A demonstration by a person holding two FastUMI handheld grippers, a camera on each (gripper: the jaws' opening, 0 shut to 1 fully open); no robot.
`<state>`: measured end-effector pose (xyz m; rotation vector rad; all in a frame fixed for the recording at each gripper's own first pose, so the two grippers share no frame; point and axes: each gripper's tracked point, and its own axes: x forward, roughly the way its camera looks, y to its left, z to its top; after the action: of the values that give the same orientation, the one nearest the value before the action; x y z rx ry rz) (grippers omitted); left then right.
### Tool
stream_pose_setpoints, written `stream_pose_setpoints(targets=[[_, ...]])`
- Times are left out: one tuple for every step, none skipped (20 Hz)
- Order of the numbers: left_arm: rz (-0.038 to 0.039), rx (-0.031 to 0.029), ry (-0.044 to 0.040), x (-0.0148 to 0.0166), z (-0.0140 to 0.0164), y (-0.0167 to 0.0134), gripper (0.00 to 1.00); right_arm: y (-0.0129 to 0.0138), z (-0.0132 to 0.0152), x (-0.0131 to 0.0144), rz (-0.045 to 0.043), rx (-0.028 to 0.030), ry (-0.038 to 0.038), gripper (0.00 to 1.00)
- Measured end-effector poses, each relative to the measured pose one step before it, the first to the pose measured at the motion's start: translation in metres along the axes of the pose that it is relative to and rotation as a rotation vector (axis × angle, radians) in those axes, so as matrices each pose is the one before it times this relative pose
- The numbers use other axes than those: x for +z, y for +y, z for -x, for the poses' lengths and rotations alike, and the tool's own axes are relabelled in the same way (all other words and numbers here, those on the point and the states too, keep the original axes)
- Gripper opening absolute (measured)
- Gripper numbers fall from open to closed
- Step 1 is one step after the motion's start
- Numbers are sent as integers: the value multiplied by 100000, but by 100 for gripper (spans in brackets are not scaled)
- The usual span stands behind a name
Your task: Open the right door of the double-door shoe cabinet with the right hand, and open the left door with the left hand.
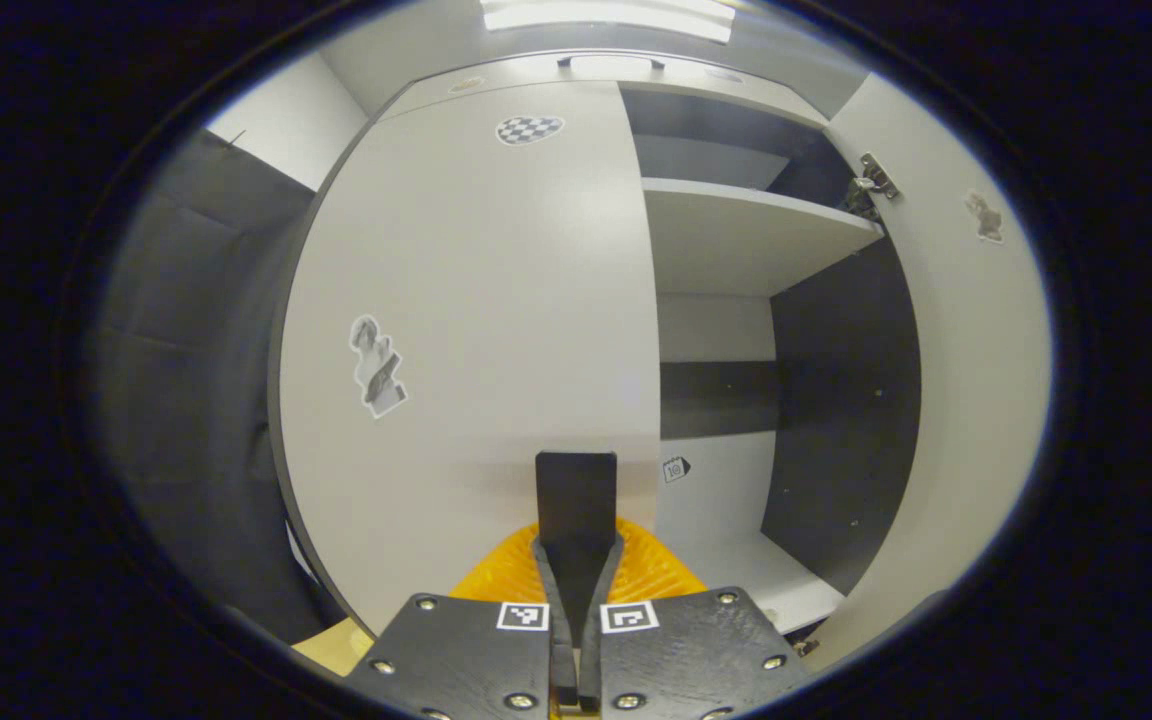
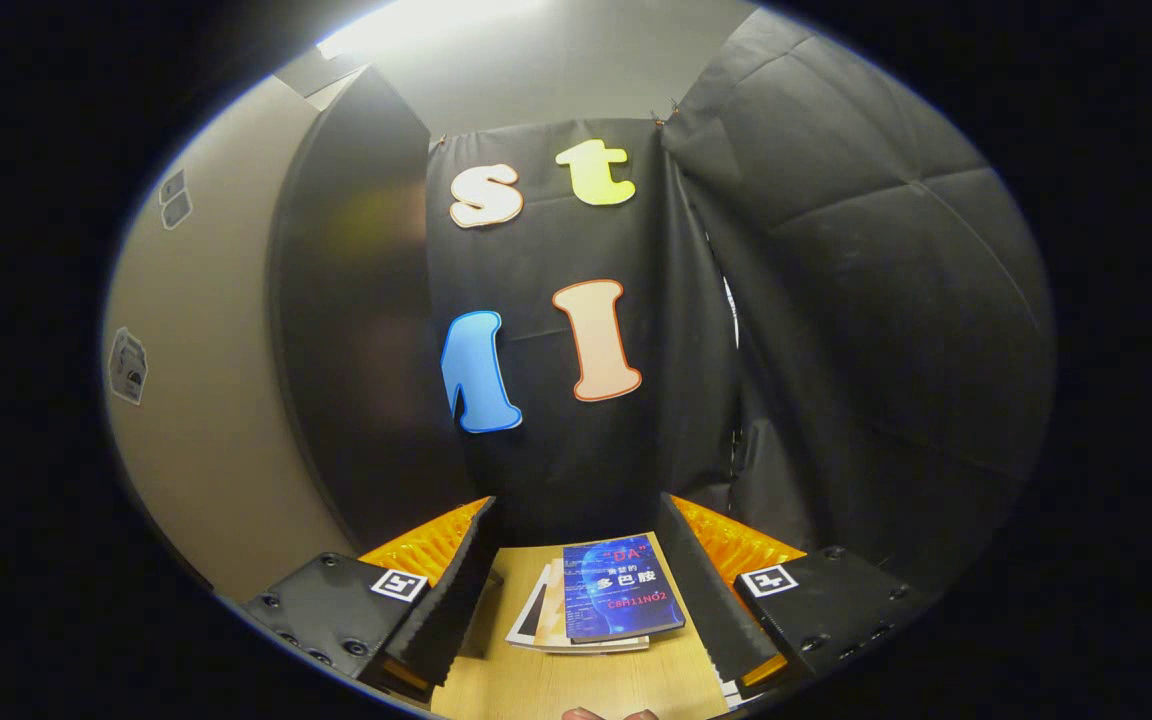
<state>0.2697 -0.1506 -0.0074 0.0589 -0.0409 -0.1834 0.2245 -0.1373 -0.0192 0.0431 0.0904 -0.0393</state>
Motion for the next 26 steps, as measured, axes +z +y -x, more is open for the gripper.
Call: stream_pose_setpoints(targets=[[399, 82, -47, -40, 105, -10, 4, 273, 301, -176, 18, -46, 244, 92], [793, 28, 74, -23, 70, 24, 4, 116, 329, -3, -309, -225, -120, 92], [503, -75, 56, -85, 138, -10, 4, 165, 499, 107, -630, -300, -316, 92], [219, -419, -80, 6, 223, 22, 4, 94, 458, 260, -538, -294, -315, 92], [370, -733, -277, -56, 125, 12, 4, 259, 607, 136, 7, -397, -390, 92], [577, -1018, -489, 34, 151, 9, 4, 115, 707, 93, 510, -1048, -430, 92], [784, -812, -276, -67, 28, 56, 4, 76, 828, -166, 256, -1056, -210, 92], [356, -509, -95, -18, 125, 29, 4, 435, 802, -243, -574, 35, 864, 98], [-542, -857, -187, -42, 103, 23, 4, 378, 806, -130, -1123, -524, 128, 98], [-244, -1213, -67, 58, 202, 26, 4, 115, 954, 236, -891, -1746, -1204, 98], [483, -1329, 305, -189, 247, 100, 3, 100, 789, 362, -804, -1945, -1157, 98], [410, -1543, -197, 39, 233, 112, 4, 269, 898, 77, -886, -1581, -812, 98], [298, -1445, 267, -100, 89, 159, 4, 532, 1100, -252, -902, -1390, -553, 98], [-19, -1584, 192, 24, 123, 212, 4, 439, 1035, -124, -817, -1248, -256, 98], [-6, -1712, 33, -58, 45, 70, 4, 433, 1094, -242, -717, -1315, 41, 98], [173, -1903, 36, -48, 131, 105, 4, 684, 1156, -201, -469, 22, 427, 98], [106, -2278, -272, -4, 161, 204, 4, 889, 1130, -292, 212, 95, 315, 98], [623, -2264, -15, 108, 178, 103, 4, 383, 1080, -197, 823, -1298, 34, 98], [670, -2087, 130, 25, 430, 121, 4, 251, 1109, -159, 1053, -1511, 73, 98], [247, -1707, -92, 69, 379, 86, 4, 406, 1204, -217, 692, -1219, -99, 98], [-11, -1770, -206, 112, 615, -37, 4, 344, 1265, -172, 94, -1444, -283, 98], [-199, -1871, -326, 84, 482, 29, 4, 288, 1289, -59, -382, -1271, -528, 98], [614, -1755, -402, -95, 597, 206, 4, 232, 1297, -37, -264, -1354, -550, 98], [1058, -1560, -384, -9, 545, 192, 4, 110, 1279, -42, 64, -1526, -570, 98], [684, -1310, -388, 5, 346, 186, 4, 71, 1125, -196, 462, -1308, -246, 98], [124, -1001, -408, 80, 459, 195, 4, 328, 1112, -91, 1073, -412, -12, 98]])
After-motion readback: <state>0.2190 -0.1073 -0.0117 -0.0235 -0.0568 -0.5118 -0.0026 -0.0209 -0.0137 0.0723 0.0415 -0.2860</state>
